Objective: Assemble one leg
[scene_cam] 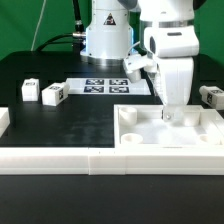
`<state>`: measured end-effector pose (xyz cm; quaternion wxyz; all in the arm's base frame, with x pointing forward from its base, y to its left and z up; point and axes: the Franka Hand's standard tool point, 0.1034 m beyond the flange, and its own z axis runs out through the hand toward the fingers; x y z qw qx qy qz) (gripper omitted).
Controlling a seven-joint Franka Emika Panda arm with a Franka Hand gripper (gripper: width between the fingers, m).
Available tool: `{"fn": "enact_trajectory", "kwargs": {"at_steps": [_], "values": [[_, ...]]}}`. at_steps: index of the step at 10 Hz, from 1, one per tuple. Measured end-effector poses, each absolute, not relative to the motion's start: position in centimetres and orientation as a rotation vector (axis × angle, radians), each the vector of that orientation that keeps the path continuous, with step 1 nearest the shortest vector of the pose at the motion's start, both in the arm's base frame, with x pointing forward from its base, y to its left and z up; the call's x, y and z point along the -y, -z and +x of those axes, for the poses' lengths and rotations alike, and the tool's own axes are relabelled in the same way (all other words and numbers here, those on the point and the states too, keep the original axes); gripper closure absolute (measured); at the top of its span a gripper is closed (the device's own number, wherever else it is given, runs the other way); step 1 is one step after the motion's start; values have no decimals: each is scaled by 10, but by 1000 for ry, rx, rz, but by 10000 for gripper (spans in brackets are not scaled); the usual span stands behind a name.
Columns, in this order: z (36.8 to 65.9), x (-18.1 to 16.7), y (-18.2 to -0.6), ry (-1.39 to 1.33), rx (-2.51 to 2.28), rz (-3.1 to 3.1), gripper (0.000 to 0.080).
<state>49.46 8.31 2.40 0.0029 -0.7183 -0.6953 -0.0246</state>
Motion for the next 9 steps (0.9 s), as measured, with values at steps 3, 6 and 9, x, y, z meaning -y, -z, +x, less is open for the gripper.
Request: {"fn": "enact_trajectory", "kwargs": {"at_steps": [3, 6, 9], "values": [[470, -109, -49, 89, 1990, -2439, 150], [466, -127, -54, 95, 1920, -2496, 150], [465, -127, -54, 96, 1782, -2588, 150]]}}
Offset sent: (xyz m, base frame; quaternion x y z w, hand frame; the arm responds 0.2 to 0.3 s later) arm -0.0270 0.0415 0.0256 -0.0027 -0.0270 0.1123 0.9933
